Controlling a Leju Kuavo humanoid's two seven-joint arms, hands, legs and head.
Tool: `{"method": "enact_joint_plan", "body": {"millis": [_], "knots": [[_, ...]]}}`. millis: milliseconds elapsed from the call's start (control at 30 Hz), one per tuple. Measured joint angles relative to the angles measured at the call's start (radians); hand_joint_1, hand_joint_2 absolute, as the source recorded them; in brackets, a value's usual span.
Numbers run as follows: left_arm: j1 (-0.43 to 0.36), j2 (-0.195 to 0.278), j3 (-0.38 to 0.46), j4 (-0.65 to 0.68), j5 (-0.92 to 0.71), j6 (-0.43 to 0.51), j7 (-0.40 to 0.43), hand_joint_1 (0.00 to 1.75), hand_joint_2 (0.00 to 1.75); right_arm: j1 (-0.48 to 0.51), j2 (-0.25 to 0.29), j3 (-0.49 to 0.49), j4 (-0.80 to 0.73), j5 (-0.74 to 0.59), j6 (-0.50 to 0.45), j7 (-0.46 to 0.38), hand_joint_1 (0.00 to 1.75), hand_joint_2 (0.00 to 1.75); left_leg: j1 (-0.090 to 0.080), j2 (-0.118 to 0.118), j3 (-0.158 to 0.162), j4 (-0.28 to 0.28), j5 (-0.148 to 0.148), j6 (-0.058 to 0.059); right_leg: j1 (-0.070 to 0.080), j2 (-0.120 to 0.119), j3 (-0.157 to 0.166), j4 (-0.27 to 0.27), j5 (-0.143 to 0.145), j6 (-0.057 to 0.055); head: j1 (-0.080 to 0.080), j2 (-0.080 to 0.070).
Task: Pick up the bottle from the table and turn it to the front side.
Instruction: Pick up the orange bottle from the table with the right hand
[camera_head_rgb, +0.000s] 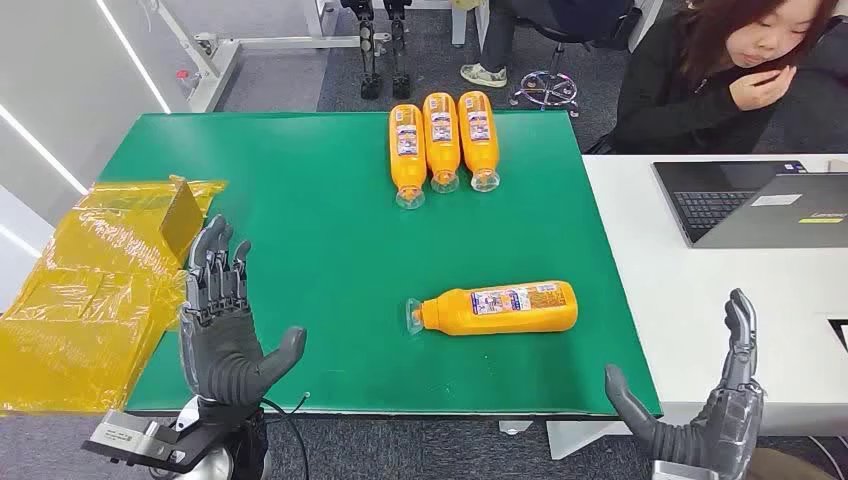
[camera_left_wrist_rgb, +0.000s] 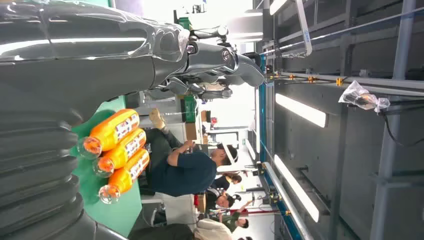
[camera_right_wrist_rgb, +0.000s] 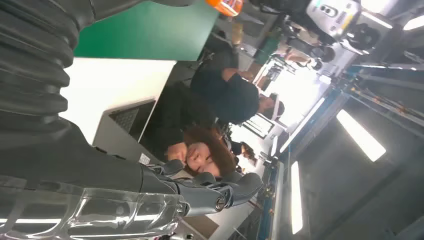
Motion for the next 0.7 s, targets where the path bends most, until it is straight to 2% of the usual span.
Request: {"method": "enact_joint_plan", "body": {"millis": [100,200,400,700], "knots": [[-0.005,0.0,0.0,0.001,0.002,-0.012,-0.008,0.0,1.75,-0.002,-0.025,0.0,0.004,0.112,0.065,0.077,0.0,1.75,0.0,0.0,0.0,0.0,0.0,0.0,0.0,0.0,0.0,0.0,0.0,0.0,0.0,0.0],[-0.01,0.0,0.0,0.006,0.006,-0.027,-0.024,0.0,1.75,-0.008,-0.087,-0.005,0.015,0.205,0.184,0.148,0.0,1.75,0.0,0.0,0.0,0.0,0.0,0.0,0.0,0.0,0.0,0.0,0.0,0.0,0.0,0.0],[0.002,0.002,0.0,0.014,0.012,-0.035,-0.047,0.0,1.75,-0.055,-0.243,-0.029,0.06,0.214,0.327,0.154,0.0,1.75,-0.002,0.001,-0.001,0.0,-0.001,0.002,-0.002,0.0,0.0,0.0,0.0,0.0,0.0,0.0],[0.019,0.002,0.0,0.014,0.009,-0.042,-0.056,0.0,1.75,-0.279,-0.419,0.022,0.214,0.176,0.463,0.178,0.0,1.75,-0.002,0.001,0.0,0.001,-0.001,0.003,-0.002,0.001,0.0,0.0,0.001,0.001,0.0,0.0]]}}
